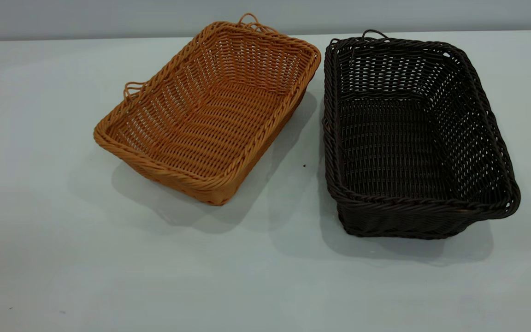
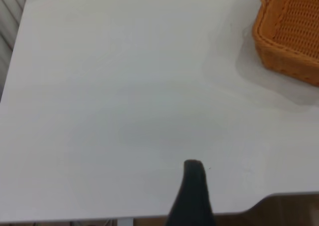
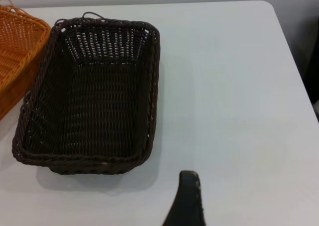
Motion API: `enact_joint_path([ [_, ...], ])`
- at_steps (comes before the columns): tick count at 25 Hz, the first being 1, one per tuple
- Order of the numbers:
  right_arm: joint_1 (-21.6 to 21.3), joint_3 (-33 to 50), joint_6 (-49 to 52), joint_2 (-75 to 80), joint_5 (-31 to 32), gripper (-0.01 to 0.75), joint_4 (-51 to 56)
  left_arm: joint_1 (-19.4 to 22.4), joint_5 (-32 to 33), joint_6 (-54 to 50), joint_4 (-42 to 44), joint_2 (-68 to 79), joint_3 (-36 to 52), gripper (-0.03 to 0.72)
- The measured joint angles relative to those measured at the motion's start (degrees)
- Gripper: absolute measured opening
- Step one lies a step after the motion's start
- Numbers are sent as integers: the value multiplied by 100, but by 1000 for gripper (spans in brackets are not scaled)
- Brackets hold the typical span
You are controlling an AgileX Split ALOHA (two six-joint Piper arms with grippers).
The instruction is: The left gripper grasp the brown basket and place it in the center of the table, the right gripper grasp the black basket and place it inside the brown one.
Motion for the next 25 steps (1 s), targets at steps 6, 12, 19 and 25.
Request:
enact_joint_path([
  [6, 0, 0, 0, 0, -10, 574, 151, -67, -646, -113, -540, 961, -672, 575],
  [12, 0, 0, -10, 0, -10, 574, 191, -67, -2104, 673, -1063, 3160, -1150, 575],
  [19, 0, 0, 88, 0, -22, 574, 251, -67, -3449, 1313, -1279, 5746, -1791, 575],
  [25, 0, 0, 146, 271, -66, 574, 429, -449, -4229, 1531, -1399, 7768, -2461, 575],
])
